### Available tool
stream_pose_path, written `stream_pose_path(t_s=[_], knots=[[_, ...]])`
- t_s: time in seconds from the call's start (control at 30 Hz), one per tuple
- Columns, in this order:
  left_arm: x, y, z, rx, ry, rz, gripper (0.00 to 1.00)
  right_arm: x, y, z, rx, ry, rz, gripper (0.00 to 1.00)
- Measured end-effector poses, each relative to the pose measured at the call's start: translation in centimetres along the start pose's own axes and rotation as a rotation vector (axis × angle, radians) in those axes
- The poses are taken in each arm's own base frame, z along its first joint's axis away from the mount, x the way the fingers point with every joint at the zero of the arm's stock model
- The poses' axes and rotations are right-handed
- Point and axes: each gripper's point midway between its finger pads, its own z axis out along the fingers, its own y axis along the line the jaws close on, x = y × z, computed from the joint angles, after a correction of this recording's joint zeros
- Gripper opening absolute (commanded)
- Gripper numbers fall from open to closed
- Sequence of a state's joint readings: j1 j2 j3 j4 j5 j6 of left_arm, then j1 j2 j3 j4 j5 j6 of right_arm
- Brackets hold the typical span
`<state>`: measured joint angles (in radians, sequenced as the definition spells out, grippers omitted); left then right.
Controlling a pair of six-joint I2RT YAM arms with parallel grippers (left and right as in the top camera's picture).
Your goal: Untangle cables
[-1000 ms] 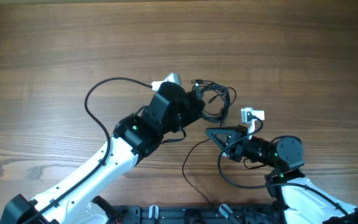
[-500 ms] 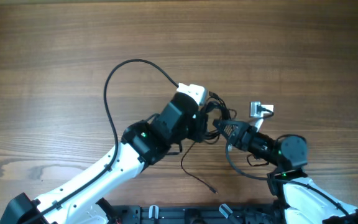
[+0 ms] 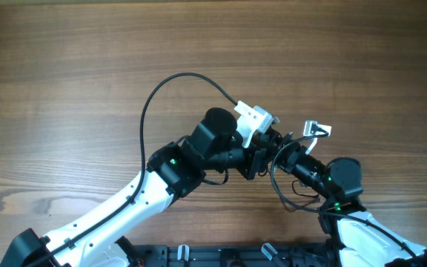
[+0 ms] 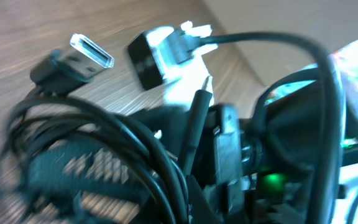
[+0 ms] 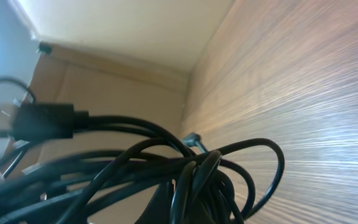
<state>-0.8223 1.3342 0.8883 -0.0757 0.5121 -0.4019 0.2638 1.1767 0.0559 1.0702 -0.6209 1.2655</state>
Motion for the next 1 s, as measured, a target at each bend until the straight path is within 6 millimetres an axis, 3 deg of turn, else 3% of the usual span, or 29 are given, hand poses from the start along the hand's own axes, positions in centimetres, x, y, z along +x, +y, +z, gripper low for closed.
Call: stream_pose_path(t_s=[0.1,0.13,0.17,0.23,0.4,0.43,0.53,0.7,0.83,1.0], knots=[[-0.3,-0.6,0.1,0.033,-0.007,0.006,0.04,1.0,0.1,0.3,0.000,0.034,0.015,0.60],[-0.2,-0.4,0.2,0.028,-0.003,0.002,0.04,1.0,-0.1,0.3,0.010,0.028,0.021,0.95],[-0.1,0.3,0.3,0.005,-0.004,-0.013,0.04,0.9,-0.6,0.3,0.030,0.023,0.037,1.00],[-0.7,1.4,-0.1,-0.024,-0.024,-0.038,0.04,0.5,-1.0,0.1,0.041,0.006,0.032,1.00],[-0.8,1.9,-0.9,-0.025,0.004,-0.127,0.04,0.7,-1.4,-0.3,0.045,0.047,0.043,1.00],[-0.9,3.0,-1.3,-0.068,-0.005,-0.172,0.04,0.3,-1.7,-0.5,0.054,0.036,0.043,0.99],[-1.3,8.6,-3.4,-0.245,-0.070,-0.395,0.04,-2.3,-2.4,-1.3,0.080,-0.062,0.052,1.00],[-1.6,12.5,-5.3,-0.394,-0.158,-0.591,0.04,-3.8,-2.9,-2.1,0.095,-0.112,0.059,0.99],[-0.6,14.5,-6.3,-0.503,-0.231,-0.826,0.04,-3.2,-0.9,-2.1,0.012,-0.051,0.005,1.00],[-0.6,15.3,-6.8,-0.510,-0.380,-1.218,0.04,-0.3,2.1,-2.4,-0.124,0.124,-0.091,1.00]])
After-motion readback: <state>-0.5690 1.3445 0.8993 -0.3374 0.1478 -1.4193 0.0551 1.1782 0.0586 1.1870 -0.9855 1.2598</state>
